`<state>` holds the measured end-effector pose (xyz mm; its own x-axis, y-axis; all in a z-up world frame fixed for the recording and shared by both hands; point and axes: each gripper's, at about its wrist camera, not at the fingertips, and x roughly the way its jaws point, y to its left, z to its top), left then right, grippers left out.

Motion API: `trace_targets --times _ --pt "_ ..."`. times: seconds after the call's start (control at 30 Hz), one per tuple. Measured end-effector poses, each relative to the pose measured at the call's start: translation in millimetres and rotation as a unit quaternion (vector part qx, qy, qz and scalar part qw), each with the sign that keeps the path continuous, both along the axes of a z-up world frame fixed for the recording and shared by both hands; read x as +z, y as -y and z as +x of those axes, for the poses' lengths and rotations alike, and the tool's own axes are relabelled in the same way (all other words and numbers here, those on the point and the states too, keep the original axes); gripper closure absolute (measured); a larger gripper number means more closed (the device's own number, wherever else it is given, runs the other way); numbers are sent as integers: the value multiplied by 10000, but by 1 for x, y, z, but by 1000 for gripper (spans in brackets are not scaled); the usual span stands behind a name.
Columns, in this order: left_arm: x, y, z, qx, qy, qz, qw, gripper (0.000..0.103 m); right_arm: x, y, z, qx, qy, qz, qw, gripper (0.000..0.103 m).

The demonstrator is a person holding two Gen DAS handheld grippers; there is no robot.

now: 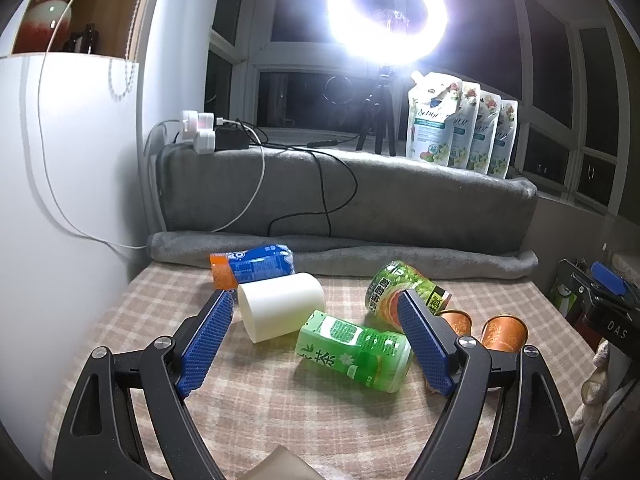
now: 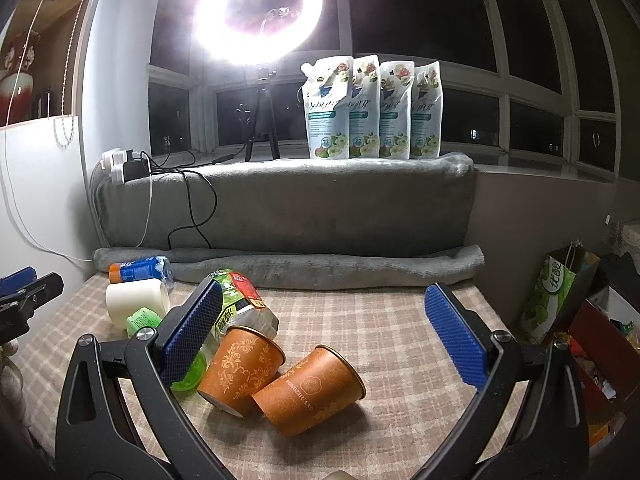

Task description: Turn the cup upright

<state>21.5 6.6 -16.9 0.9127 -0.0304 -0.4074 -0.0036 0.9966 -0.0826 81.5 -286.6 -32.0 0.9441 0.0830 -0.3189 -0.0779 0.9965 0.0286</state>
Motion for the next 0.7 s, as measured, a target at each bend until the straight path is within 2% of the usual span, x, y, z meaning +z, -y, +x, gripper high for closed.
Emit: trace_targets --times 0.23,0.37,0.53,0.7 --pt "-3 -3 7 -32 -144 -15 9999 19 -1 -5 18 261 -172 -40 9995 0" --pt "-6 -6 12 -40 -250 -44 9997 19 -2 -9 41 718 -535 -43 9960 0" --pt "-12 -15 16 2 -436 -135 9990 19 -6 -18 79 1373 -1211 18 9831 0" --pt "-21 -24 18 23 -680 -303 9972 19 -14 -40 117 1985 -1861 -305 9618 0"
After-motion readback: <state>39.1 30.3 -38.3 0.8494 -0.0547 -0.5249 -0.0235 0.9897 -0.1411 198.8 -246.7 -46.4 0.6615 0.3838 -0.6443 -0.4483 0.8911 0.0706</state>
